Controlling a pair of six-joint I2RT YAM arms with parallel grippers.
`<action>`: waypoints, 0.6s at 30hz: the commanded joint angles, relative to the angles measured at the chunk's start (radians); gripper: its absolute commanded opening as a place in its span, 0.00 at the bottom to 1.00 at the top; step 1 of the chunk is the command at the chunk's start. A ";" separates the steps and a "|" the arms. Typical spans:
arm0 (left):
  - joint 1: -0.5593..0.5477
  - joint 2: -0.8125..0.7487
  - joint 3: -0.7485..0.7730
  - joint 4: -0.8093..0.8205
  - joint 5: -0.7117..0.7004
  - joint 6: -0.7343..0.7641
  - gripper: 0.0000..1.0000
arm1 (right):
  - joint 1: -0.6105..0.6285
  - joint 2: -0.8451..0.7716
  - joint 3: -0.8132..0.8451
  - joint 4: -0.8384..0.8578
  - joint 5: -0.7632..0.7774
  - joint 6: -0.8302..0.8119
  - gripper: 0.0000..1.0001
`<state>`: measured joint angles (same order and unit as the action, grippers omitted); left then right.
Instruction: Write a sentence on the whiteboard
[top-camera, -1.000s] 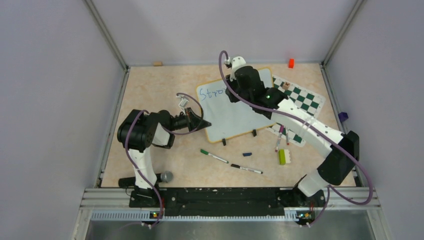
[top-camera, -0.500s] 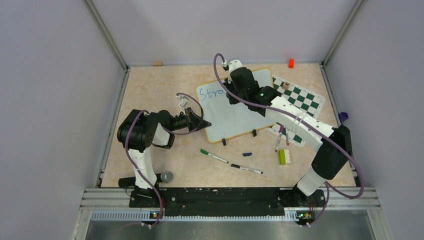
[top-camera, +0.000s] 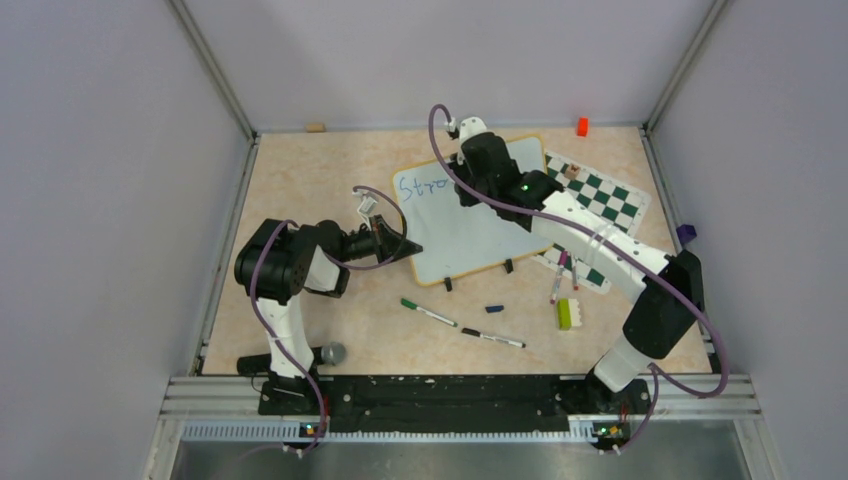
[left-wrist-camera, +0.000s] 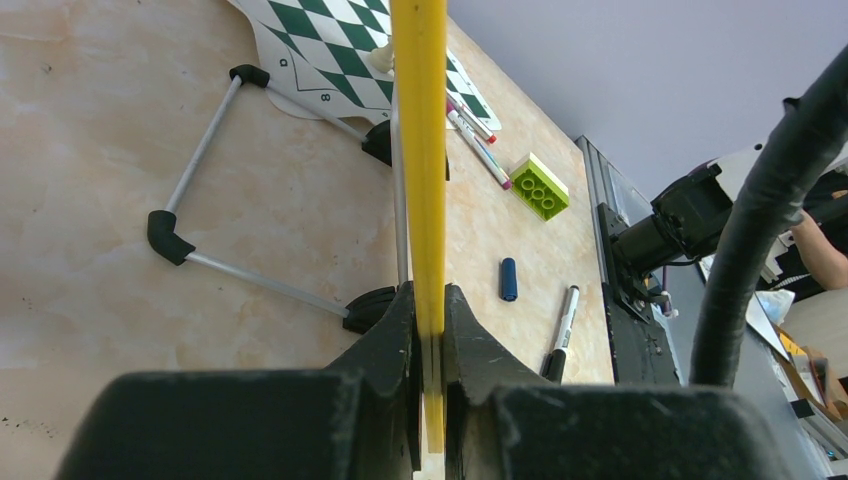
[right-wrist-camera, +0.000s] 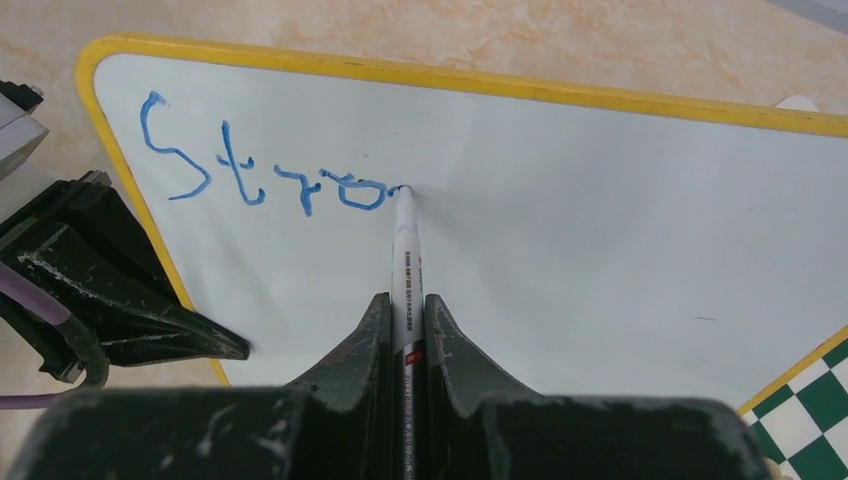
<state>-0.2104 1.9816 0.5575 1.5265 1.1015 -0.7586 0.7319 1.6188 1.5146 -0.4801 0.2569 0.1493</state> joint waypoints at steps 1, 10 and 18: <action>-0.017 -0.007 -0.008 0.092 0.072 0.073 0.00 | -0.014 0.017 0.051 0.008 -0.003 0.003 0.00; -0.017 -0.010 -0.009 0.091 0.072 0.072 0.00 | -0.014 -0.017 0.004 -0.028 -0.032 -0.002 0.00; -0.017 -0.012 -0.011 0.092 0.071 0.073 0.00 | -0.014 -0.001 0.025 -0.028 -0.025 -0.003 0.00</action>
<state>-0.2104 1.9816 0.5575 1.5265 1.1019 -0.7582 0.7300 1.6188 1.5127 -0.5182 0.2306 0.1490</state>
